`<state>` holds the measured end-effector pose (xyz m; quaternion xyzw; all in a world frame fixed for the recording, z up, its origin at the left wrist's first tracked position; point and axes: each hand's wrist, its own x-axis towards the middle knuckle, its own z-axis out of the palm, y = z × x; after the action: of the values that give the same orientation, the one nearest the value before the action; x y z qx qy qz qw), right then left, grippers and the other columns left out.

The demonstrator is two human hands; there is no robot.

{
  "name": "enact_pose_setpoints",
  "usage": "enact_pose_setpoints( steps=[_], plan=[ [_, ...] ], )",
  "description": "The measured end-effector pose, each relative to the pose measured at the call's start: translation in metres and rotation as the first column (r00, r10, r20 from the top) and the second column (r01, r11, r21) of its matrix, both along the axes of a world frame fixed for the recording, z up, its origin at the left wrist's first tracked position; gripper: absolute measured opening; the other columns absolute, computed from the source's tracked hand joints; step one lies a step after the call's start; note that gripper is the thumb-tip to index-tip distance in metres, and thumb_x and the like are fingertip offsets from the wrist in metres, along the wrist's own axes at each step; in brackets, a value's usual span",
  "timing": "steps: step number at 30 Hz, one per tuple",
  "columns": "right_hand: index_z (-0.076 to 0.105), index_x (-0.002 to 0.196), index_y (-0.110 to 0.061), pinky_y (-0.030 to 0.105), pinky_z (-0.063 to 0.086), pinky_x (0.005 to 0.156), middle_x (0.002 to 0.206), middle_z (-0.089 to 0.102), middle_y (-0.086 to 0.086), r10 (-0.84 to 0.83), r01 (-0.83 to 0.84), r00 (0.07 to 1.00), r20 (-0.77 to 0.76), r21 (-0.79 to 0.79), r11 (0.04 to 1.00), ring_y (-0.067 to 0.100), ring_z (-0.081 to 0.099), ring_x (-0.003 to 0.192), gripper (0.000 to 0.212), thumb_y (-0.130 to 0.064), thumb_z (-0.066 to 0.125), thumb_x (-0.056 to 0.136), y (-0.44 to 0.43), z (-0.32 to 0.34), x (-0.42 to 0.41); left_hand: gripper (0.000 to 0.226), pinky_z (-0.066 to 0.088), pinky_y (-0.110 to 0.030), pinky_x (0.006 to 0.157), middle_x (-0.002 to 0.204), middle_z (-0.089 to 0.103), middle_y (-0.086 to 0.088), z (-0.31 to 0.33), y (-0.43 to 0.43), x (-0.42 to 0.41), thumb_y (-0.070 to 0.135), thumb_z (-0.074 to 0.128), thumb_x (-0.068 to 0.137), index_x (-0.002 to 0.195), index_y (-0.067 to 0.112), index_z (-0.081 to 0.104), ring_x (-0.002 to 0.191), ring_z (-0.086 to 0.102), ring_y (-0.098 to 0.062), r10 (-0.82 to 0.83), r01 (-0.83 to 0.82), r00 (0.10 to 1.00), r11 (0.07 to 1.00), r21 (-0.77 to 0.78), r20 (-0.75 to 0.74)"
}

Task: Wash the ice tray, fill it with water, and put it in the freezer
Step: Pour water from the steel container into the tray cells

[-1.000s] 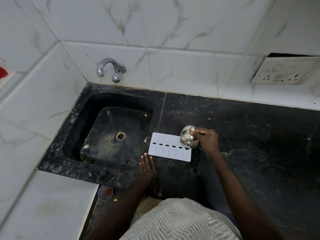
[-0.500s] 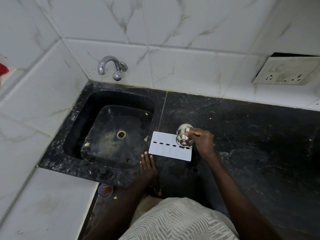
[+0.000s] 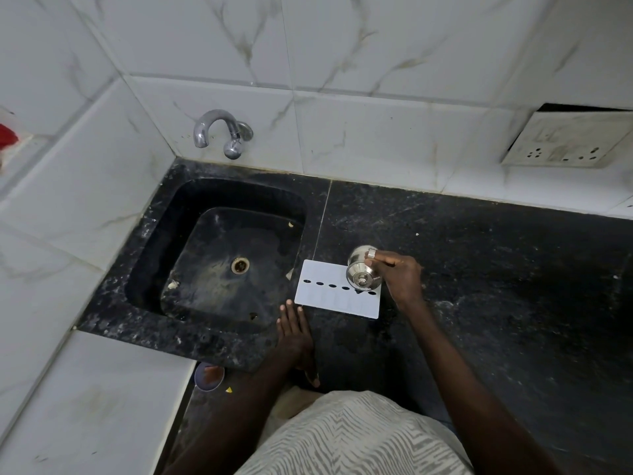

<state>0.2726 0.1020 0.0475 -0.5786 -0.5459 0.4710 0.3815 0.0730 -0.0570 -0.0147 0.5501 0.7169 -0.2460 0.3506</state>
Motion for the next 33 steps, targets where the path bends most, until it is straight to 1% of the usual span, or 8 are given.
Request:
enact_pose_setpoints(
  steps=[6,9,15,18,21,26,30,33],
  plan=[
    [0.082,0.099,-0.006,0.023,0.059,0.083,0.098,0.08,0.001,0.015,-0.015,1.0,0.018,-0.006,1.0,0.005,0.075,0.087,0.024,-0.006,0.088,0.077,0.002,0.002,-0.016,0.169,-0.01,-0.066,0.123,0.148,-0.041,-0.043,0.001,0.001,0.001,0.06,0.093,0.059,0.149,-0.014,-0.029,0.14,-0.036,-0.06,-0.013,0.013,1.0,1.0,0.001,-0.013],
    [0.082,0.1,-0.005,0.02,0.058,0.084,0.099,0.078,-0.002,0.05,-0.051,0.998,0.048,0.022,0.998,-0.004,0.073,0.085,0.024,-0.006,0.088,0.077,0.0,0.003,-0.023,0.173,-0.006,-0.068,0.123,0.148,-0.04,-0.044,-0.004,-0.001,0.0,0.064,0.093,0.055,0.149,-0.014,-0.029,0.14,-0.036,-0.06,0.007,-0.007,1.0,1.0,0.02,-0.014],
    [0.081,0.1,-0.003,0.01,0.053,0.081,0.098,0.076,-0.003,0.095,-0.099,0.992,0.084,0.055,0.994,-0.012,0.07,0.084,0.023,-0.002,0.087,0.077,-0.001,0.004,-0.03,0.165,-0.007,-0.067,0.123,0.148,-0.042,-0.042,-0.001,0.0,-0.001,0.054,0.094,0.062,0.15,-0.013,-0.029,0.14,-0.037,-0.06,0.0,0.0,1.0,1.0,0.011,0.009],
    [0.082,0.098,-0.004,0.012,0.054,0.083,0.098,0.076,-0.004,0.109,-0.116,0.99,0.094,0.075,0.99,-0.012,0.07,0.085,0.023,0.001,0.086,0.076,-0.002,0.005,-0.031,0.163,-0.007,-0.067,0.123,0.148,-0.042,-0.042,0.002,0.0,0.0,0.055,0.093,0.064,0.15,-0.013,-0.028,0.14,-0.036,-0.06,-0.01,0.01,1.0,1.0,0.012,-0.002],
    [0.082,0.098,-0.004,0.014,0.056,0.084,0.1,0.078,0.0,0.117,-0.126,0.988,0.099,0.088,0.988,-0.008,0.071,0.086,0.023,0.001,0.086,0.076,-0.002,0.006,-0.032,0.169,-0.008,-0.066,0.123,0.146,-0.043,-0.042,0.003,0.0,0.0,0.06,0.093,0.059,0.149,-0.014,-0.03,0.14,-0.036,-0.06,-0.016,0.016,1.0,1.0,0.007,-0.009],
    [0.081,0.099,-0.002,0.008,0.052,0.081,0.098,0.076,-0.002,0.114,-0.126,0.987,0.114,0.102,0.987,-0.014,0.069,0.085,0.024,0.002,0.086,0.076,-0.001,0.007,-0.033,0.172,-0.008,-0.067,0.123,0.146,-0.043,-0.043,0.005,0.0,0.001,0.06,0.095,0.056,0.148,-0.014,-0.031,0.139,-0.038,-0.06,-0.007,0.007,1.0,1.0,0.002,-0.012],
    [0.081,0.098,-0.002,0.007,0.051,0.082,0.098,0.076,0.0,0.111,-0.124,0.986,0.122,0.107,0.986,-0.015,0.068,0.084,0.023,0.003,0.086,0.076,0.0,0.007,-0.033,0.169,-0.005,-0.067,0.124,0.15,-0.039,-0.043,0.005,0.0,0.001,0.057,0.095,0.058,0.15,-0.013,-0.028,0.141,-0.035,-0.06,-0.003,0.004,1.0,1.0,0.017,-0.008],
    [0.081,0.097,-0.001,0.008,0.052,0.083,0.1,0.078,0.006,0.111,-0.125,0.986,0.121,0.112,0.986,-0.014,0.069,0.085,0.022,0.003,0.085,0.077,0.002,0.006,-0.033,0.166,-0.009,-0.065,0.124,0.149,-0.04,-0.043,0.007,-0.002,0.002,0.053,0.095,0.061,0.15,-0.014,-0.028,0.142,-0.034,-0.06,-0.011,0.011,1.0,1.0,0.021,-0.011]
  ],
)
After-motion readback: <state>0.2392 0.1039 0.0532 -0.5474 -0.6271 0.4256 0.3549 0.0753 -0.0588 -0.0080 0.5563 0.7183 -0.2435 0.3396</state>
